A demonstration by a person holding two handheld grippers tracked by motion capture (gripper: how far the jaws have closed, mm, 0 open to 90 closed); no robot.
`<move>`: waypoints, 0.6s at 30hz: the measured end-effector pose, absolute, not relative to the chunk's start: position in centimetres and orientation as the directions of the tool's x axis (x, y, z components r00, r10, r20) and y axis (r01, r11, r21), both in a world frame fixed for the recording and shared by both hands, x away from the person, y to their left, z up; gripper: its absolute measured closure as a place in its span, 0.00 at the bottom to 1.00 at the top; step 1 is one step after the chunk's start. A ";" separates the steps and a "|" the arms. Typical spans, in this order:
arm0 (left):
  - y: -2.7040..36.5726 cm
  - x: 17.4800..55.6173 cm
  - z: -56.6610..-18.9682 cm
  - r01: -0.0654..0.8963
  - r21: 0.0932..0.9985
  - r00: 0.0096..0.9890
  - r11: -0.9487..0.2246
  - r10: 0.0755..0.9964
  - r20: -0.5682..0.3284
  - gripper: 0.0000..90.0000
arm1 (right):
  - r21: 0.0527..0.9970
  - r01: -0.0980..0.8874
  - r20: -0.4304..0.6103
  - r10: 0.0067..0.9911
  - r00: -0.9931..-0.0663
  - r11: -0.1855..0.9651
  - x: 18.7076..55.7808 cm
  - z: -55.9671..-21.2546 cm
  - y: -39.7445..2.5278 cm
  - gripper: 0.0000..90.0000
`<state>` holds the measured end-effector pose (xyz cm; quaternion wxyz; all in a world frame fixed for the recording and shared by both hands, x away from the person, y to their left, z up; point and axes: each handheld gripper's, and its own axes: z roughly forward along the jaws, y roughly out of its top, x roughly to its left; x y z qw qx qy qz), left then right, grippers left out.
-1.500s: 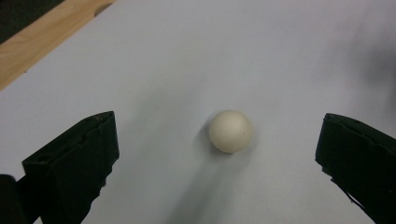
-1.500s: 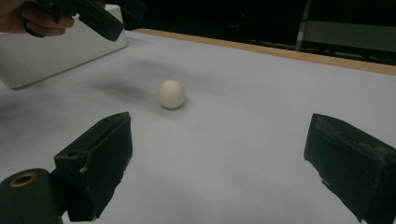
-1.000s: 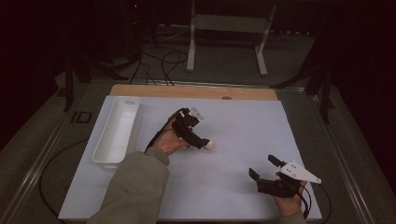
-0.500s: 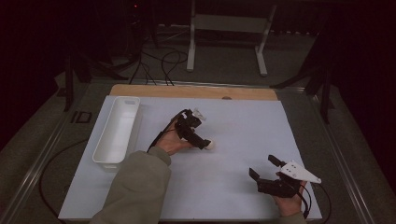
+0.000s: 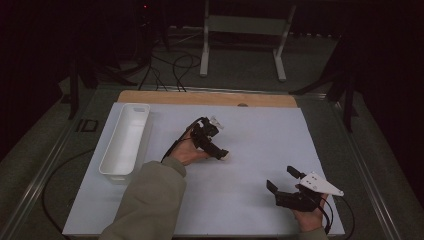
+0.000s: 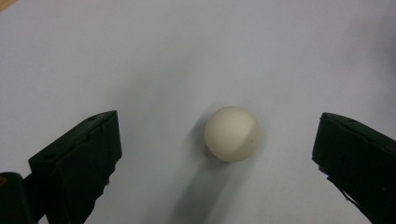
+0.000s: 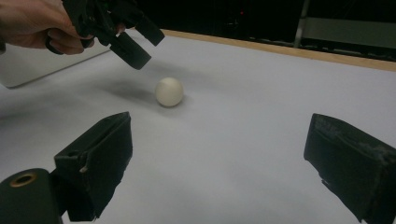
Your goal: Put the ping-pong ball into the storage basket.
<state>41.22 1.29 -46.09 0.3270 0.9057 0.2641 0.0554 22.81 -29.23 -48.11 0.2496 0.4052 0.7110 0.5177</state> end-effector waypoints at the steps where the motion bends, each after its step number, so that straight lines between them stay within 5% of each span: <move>1: 1.2 41.2 -46.1 0.441 0.623 0.856 -0.646 0.512 -0.075 0.03 | 0.938 0.318 0.065 0.835 -0.547 0.135 22.8 -48.1 -29.2 0.08; 18: 0.1 41.4 -46.6 0.449 0.602 0.862 -0.660 0.497 -0.099 0.05 | 0.939 0.315 0.061 0.836 -0.546 0.137 22.8 -48.1 -29.3 0.08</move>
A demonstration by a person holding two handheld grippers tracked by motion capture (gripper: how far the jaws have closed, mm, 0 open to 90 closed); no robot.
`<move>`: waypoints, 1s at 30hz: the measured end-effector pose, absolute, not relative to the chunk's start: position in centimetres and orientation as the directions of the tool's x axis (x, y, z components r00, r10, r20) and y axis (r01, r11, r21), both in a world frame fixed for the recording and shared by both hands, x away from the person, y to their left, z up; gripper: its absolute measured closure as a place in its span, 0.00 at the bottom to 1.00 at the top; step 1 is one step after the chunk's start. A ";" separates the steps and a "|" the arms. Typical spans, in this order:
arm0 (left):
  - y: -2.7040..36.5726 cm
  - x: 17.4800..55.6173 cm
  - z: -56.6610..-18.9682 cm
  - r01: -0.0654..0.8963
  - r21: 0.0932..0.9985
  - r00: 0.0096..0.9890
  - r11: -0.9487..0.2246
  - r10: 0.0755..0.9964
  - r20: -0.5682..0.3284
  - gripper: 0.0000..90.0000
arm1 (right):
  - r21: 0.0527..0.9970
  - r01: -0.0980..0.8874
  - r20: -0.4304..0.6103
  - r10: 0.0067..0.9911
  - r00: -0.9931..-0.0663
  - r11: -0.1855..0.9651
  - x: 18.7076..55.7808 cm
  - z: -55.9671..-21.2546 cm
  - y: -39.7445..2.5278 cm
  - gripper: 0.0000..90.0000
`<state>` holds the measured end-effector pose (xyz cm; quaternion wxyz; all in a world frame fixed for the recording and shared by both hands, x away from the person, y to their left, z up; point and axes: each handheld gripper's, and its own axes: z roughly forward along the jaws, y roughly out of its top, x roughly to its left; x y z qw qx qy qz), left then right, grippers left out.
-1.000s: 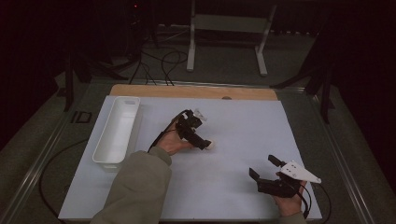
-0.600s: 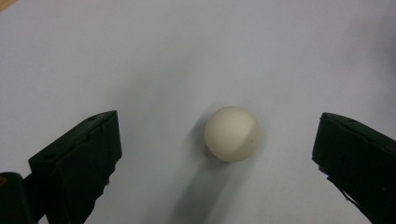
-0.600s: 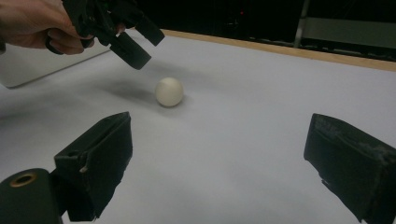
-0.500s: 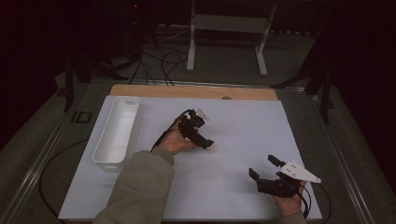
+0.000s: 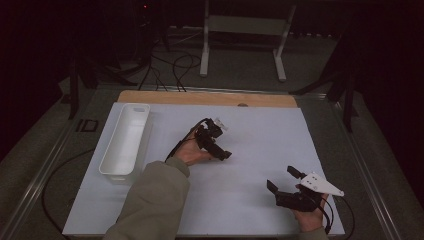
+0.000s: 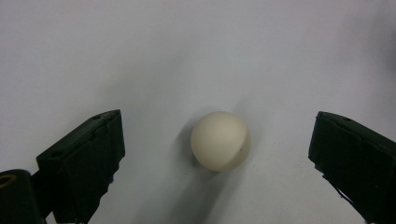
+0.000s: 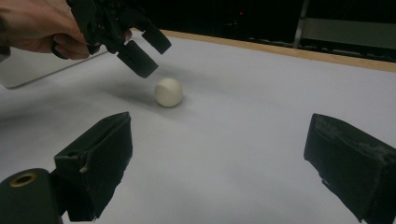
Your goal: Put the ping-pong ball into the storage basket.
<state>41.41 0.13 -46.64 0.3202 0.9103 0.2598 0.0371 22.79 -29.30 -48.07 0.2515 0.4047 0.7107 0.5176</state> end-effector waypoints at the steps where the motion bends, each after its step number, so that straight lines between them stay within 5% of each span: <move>1: 0.0 41.4 -46.7 0.450 0.600 0.862 -0.661 0.497 -0.099 0.05 | 0.939 0.315 0.062 0.835 -0.546 0.137 22.8 -48.1 -29.3 0.08; 23: -0.8 41.7 -47.8 0.475 0.545 0.856 -0.691 0.506 -0.105 0.06 | 0.940 0.313 0.062 0.835 -0.547 0.135 22.8 -48.1 -29.4 0.08; 30: -1.0 41.7 -48.2 0.473 0.532 0.858 -0.702 0.505 -0.097 0.14 | 0.940 0.313 0.062 0.835 -0.547 0.135 22.8 -48.1 -29.4 0.08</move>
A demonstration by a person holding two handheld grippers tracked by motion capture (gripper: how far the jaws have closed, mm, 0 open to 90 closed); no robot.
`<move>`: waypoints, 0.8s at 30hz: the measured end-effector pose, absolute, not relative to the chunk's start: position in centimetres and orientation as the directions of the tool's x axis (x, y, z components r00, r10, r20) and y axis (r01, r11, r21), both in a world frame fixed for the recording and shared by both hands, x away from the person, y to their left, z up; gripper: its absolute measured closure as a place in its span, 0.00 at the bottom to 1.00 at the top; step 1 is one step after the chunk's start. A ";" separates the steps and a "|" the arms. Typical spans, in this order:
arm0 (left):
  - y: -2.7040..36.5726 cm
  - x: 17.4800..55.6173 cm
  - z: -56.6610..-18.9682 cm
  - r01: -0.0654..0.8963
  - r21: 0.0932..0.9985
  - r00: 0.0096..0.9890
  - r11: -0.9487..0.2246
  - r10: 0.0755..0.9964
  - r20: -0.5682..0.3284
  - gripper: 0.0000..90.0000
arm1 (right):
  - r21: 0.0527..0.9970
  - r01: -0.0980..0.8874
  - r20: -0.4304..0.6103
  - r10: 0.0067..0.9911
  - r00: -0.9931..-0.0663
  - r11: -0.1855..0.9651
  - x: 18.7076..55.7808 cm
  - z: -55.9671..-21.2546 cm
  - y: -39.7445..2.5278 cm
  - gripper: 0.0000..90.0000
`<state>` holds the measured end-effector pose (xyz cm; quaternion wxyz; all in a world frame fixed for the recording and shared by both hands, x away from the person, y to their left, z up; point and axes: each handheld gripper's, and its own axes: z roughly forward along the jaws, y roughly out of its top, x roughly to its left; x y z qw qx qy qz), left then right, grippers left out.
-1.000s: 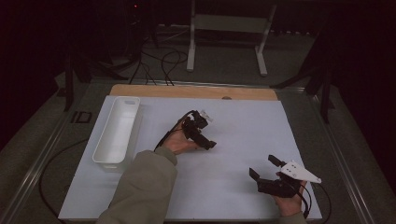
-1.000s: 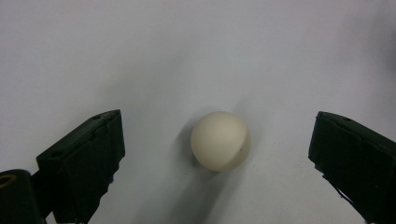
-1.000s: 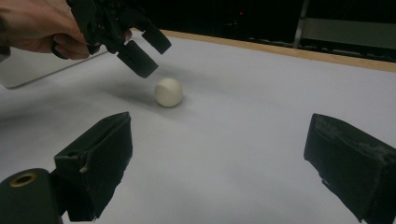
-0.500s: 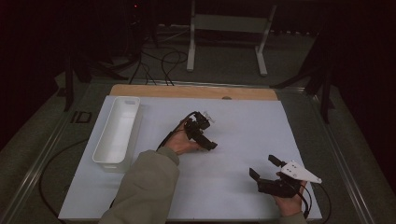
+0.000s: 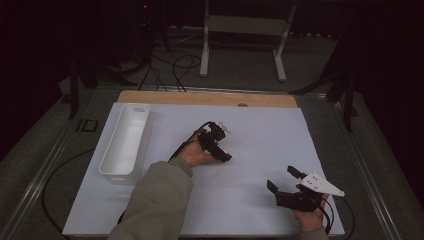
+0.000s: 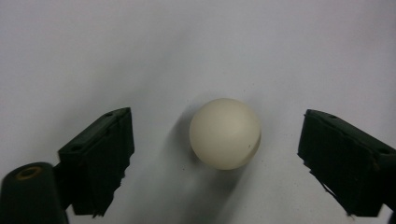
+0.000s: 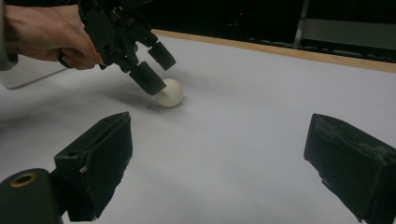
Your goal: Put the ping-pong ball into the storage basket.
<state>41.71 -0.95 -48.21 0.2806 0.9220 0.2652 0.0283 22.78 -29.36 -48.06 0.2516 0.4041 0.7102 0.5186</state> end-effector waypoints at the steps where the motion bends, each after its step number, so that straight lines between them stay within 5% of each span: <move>1: -1.0 41.7 -48.3 0.473 0.531 0.858 -0.703 0.504 -0.097 0.15 | 0.940 0.313 0.062 0.835 -0.547 0.135 22.8 -48.1 -29.4 0.08; 24: -1.3 41.7 -49.3 0.463 0.490 0.873 -0.739 0.476 -0.106 0.54 | 0.940 0.315 0.064 0.835 -0.547 0.134 22.8 -48.1 -29.4 0.08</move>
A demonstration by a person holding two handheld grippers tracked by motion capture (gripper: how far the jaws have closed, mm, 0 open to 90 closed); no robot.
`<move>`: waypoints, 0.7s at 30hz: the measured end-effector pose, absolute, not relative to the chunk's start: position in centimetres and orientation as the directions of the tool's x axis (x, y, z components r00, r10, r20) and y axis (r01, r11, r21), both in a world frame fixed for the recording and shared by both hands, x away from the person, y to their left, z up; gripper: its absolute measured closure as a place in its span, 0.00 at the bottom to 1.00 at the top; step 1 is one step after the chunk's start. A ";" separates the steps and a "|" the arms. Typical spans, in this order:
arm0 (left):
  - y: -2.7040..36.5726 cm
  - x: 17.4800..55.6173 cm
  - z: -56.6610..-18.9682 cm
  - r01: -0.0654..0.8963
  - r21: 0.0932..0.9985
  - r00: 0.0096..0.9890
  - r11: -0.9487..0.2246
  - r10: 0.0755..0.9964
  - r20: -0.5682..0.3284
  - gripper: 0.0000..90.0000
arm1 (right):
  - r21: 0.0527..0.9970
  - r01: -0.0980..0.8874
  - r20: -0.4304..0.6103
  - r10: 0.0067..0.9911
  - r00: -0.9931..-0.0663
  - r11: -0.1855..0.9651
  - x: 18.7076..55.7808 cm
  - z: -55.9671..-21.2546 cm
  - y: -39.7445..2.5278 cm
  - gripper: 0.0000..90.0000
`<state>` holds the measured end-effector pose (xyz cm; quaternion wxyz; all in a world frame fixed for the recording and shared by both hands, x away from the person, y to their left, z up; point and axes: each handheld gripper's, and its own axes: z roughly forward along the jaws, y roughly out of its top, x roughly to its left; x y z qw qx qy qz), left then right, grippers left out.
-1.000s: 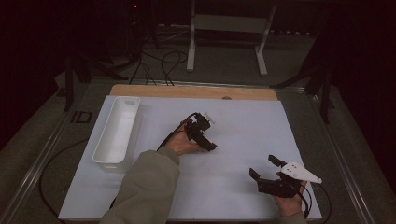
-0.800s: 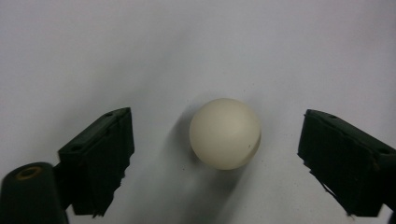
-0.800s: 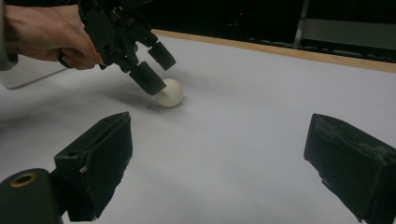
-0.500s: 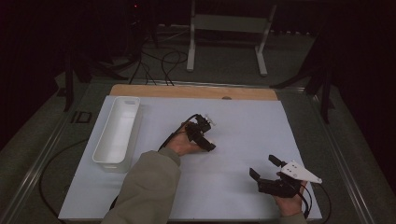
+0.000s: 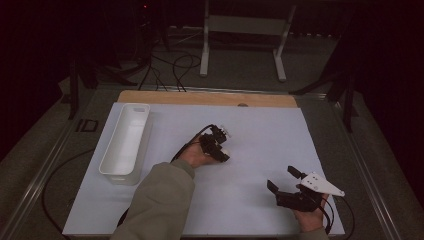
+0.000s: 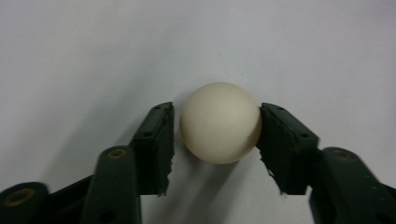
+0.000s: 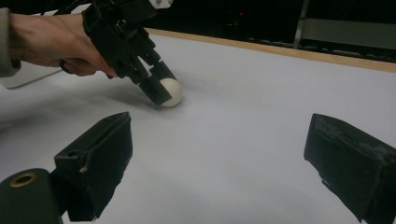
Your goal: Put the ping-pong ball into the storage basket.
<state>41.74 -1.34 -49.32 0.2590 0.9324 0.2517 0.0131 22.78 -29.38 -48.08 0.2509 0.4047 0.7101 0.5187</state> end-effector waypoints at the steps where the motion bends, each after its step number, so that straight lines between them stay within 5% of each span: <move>1: -1.4 41.7 -49.3 0.461 0.488 0.875 -0.742 0.473 -0.107 0.56 | 0.940 0.314 0.063 0.835 -0.547 0.135 22.8 -48.1 -29.4 0.08; 21: -1.2 41.6 -48.8 0.463 0.483 0.869 -0.743 0.489 -0.081 0.57 | 0.943 0.305 0.059 0.835 -0.547 0.133 22.9 -48.3 -29.3 0.08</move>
